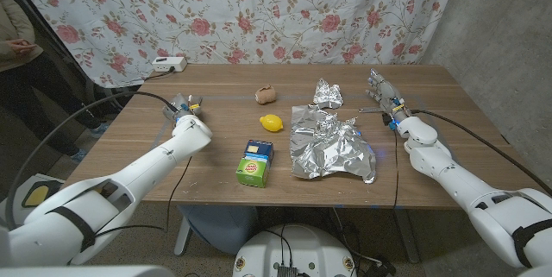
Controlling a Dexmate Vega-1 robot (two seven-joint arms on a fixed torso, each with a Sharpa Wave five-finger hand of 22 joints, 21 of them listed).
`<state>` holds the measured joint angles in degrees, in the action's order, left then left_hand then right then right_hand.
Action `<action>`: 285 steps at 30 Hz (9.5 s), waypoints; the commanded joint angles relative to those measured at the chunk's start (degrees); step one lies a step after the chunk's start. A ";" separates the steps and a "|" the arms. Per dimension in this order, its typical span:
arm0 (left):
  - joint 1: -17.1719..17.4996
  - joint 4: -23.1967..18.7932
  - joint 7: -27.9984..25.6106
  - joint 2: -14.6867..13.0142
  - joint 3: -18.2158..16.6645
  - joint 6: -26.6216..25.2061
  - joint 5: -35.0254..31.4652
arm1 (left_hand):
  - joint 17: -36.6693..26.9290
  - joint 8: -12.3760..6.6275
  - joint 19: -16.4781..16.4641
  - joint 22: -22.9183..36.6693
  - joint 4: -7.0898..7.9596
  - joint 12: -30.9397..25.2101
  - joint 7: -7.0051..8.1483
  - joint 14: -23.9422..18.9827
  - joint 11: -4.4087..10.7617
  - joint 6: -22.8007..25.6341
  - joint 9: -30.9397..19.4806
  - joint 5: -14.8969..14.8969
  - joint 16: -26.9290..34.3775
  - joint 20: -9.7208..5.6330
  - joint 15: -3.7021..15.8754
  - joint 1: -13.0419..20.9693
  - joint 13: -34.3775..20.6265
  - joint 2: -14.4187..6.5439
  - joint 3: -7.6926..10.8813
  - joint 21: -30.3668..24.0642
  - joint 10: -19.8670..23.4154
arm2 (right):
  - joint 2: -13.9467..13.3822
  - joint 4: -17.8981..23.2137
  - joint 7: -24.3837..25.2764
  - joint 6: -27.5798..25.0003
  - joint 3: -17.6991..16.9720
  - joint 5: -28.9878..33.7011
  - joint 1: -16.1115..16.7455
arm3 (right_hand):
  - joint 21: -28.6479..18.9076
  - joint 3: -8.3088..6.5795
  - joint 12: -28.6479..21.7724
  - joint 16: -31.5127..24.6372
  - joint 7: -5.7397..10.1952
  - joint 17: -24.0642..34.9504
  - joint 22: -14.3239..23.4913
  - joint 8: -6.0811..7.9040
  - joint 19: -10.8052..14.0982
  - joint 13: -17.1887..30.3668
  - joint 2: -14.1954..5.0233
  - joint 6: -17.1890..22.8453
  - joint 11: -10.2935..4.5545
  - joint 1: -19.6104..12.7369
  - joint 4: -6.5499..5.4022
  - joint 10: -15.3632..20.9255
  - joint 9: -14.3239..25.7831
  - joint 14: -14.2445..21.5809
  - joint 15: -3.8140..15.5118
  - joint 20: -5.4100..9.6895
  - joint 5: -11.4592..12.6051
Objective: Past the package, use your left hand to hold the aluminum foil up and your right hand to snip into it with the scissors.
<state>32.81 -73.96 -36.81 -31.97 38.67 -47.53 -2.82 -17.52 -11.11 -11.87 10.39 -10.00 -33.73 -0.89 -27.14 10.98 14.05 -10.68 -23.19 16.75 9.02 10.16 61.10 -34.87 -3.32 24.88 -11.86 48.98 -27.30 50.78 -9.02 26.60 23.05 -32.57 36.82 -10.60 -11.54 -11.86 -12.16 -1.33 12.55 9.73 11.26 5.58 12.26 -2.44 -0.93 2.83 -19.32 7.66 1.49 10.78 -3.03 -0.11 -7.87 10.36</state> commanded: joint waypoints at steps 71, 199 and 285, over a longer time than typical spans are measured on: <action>15.24 -20.98 -5.52 -7.53 -11.28 23.92 -4.04 | -7.23 -0.58 -1.19 0.21 1.38 0.19 -0.87 4.06 1.59 0.25 -0.49 12.22 2.68 -0.20 1.52 5.56 -0.98 -6.32 -4.16 -0.37 -4.07 | -6.24 16.55 5.62 -3.79 -3.19 -0.35 8.60 | -0.23 -0.31 0.04 -0.38 0.18 0.11 0.17 0.00 -0.65 0.03 -0.68 -0.08 0.27 -0.10 0.11 -1.12 0.13 -0.44 -0.16 -1.02 0.08; 12.96 -10.66 31.45 3.31 -14.78 71.96 24.24 | -9.79 -0.48 -0.31 0.16 1.60 -0.51 1.45 4.26 1.77 1.85 -0.52 12.13 2.43 -1.91 2.37 6.84 -0.34 -6.39 -4.95 -0.13 -4.76 | -18.83 42.86 7.89 -4.56 -9.73 4.10 24.99 | -0.19 -4.59 -5.07 -0.98 -0.35 -0.65 0.05 0.45 -2.28 2.58 -1.44 -1.22 -1.39 -10.26 2.44 15.01 0.14 0.38 0.06 -2.21 1.09; 7.44 -4.40 54.37 11.33 -10.75 74.20 41.90 | -10.36 -0.71 0.35 0.12 1.80 -0.73 2.15 2.57 1.76 3.02 -0.55 11.71 1.82 -3.68 2.64 7.53 -0.16 -6.28 -5.32 0.12 -4.87 | -21.73 52.34 5.87 -10.22 -7.84 5.90 26.36 | 0.18 -7.47 0.42 0.45 6.61 -0.73 -0.04 7.64 -4.62 5.05 -0.28 22.46 -0.12 -21.95 0.88 6.71 0.99 -4.90 -4.91 -2.67 0.52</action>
<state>41.18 -79.35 13.61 -21.10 27.54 27.47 36.71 -27.78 -11.53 -11.47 10.42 -8.45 -34.13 1.34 -24.97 12.28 16.69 -11.04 -11.26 18.63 5.70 10.68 67.99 -34.90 -8.74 19.64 -11.87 43.59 -48.83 102.39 -3.55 17.70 14.84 -26.96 63.45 -10.60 -18.89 -11.64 -11.76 5.69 11.60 9.61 18.31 1.39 17.18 -2.38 20.72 2.74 -40.67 8.68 8.53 11.61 -7.25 -5.15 -10.47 11.02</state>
